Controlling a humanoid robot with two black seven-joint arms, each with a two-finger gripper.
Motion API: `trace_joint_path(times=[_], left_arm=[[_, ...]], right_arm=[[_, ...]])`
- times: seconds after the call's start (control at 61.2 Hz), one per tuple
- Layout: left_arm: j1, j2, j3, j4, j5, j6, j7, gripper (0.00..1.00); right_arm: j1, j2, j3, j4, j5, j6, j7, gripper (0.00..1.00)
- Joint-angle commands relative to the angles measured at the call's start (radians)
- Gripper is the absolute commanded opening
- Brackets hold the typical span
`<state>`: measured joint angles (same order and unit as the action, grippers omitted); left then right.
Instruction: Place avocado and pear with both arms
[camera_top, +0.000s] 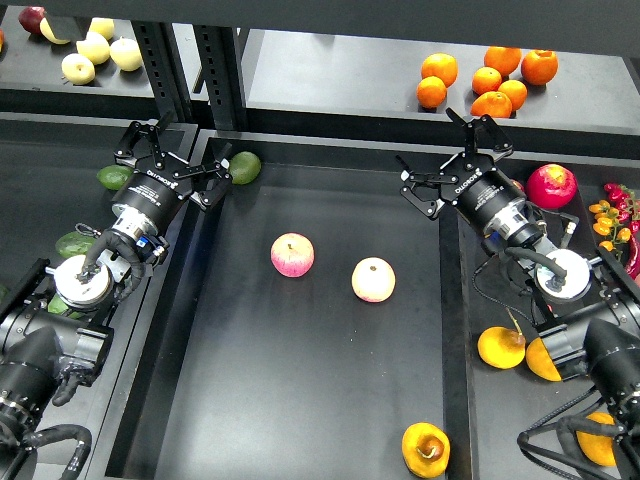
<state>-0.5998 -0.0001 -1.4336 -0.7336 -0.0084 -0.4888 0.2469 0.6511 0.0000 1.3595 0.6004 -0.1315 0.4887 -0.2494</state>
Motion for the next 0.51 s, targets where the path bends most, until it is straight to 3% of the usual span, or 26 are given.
trace_joint_path(times=[0.0, 0.163, 0.278, 0.49], left_arm=[[0.0, 0.0, 0.001, 0.003, -0.004, 0.0, 0.0, 0.99], [0.0, 0.0, 0.001, 0.005, -0.004, 0.0, 0.002, 0.99], [0.001, 0.0, 0.001, 0.007, -0.004, 0.0, 0.002, 0.99], [0.0, 0.0, 0.005, 0.007, -0.004, 0.0, 0.003, 0.99]], right_arm=[[0.002, 0.0, -0.014, 0.01, 0.0, 0.0, -0.043, 1.0], [0.034, 0.0, -0.1, 0.064, -0.008, 0.0, -0.125, 1.0], [0.056, 0.0, -0.174, 0.101, 0.003, 0.0, -0.143, 1.0], [0.082, -0.133, -0.298, 0.197, 0.016, 0.0, -0.239, 1.0]])
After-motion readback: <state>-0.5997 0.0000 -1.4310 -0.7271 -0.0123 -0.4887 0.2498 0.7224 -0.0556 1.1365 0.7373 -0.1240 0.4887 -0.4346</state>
